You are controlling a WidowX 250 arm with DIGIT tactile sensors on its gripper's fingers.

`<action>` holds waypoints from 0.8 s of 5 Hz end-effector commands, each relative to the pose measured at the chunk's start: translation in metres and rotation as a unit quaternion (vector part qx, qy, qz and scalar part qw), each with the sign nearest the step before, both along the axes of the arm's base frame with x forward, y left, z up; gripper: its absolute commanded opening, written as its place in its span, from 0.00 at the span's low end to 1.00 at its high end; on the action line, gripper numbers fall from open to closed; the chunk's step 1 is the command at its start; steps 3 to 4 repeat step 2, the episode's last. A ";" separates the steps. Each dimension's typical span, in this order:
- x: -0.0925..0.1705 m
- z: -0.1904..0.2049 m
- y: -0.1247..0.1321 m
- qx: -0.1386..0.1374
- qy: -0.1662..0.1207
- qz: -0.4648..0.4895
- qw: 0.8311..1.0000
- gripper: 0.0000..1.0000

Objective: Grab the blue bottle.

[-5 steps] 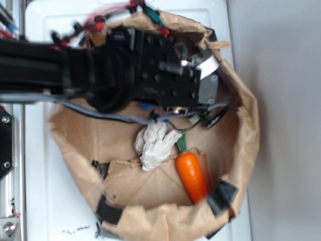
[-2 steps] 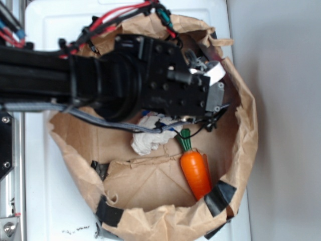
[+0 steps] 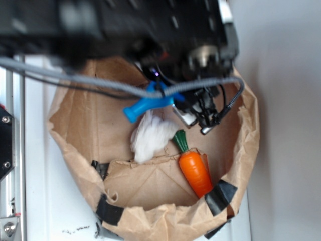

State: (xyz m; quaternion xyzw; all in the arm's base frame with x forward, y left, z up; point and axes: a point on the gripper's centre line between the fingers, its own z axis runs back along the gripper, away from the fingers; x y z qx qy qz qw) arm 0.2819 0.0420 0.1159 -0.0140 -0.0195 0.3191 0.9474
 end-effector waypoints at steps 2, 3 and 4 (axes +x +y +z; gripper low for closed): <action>-0.032 0.061 -0.004 -0.003 -0.074 -0.175 0.982 0.00; -0.032 0.061 -0.004 -0.003 -0.074 -0.175 0.982 0.00; -0.032 0.061 -0.004 -0.003 -0.074 -0.175 0.982 0.00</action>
